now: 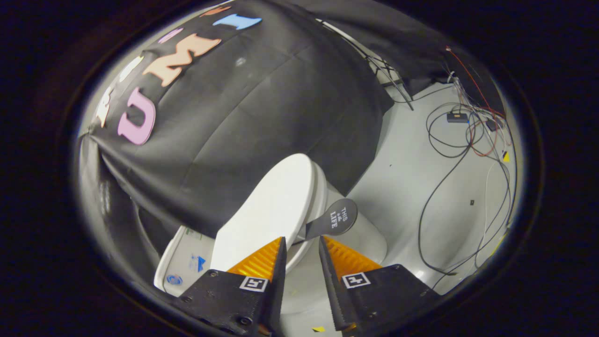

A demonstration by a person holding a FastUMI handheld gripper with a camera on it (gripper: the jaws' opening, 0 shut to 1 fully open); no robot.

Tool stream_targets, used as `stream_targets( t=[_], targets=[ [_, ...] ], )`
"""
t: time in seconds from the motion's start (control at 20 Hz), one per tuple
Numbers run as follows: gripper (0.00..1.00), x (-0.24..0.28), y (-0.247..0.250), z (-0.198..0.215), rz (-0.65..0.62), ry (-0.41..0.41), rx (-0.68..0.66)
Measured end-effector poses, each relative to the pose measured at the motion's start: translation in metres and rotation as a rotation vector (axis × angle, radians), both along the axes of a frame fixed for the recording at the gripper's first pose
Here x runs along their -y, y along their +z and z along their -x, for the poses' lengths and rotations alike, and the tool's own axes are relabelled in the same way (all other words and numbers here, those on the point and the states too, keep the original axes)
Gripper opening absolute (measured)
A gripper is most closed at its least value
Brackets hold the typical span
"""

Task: Open the toilet lid.

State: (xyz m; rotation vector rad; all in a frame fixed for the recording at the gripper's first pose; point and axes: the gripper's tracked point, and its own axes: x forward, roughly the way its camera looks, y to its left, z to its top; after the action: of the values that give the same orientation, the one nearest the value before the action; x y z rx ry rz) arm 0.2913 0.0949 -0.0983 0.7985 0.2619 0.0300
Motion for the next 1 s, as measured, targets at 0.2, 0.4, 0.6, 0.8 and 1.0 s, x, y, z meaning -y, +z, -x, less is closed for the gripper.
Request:
stream_targets(
  t=[0.2,0.4,0.6,0.8,1.0],
  targets=[
    [0.43,0.003,0.012,-0.007,-0.112,-0.002,0.071],
    [0.43,0.018,0.028,-0.005,-0.167,-0.08,0.173],
    [0.43,0.037,0.027,-0.001,-0.213,-0.137,0.198],
    [0.43,0.048,0.021,0.003,-0.255,-0.165,0.198],
    [0.43,0.055,0.013,0.003,-0.304,-0.182,0.186]
  ],
)
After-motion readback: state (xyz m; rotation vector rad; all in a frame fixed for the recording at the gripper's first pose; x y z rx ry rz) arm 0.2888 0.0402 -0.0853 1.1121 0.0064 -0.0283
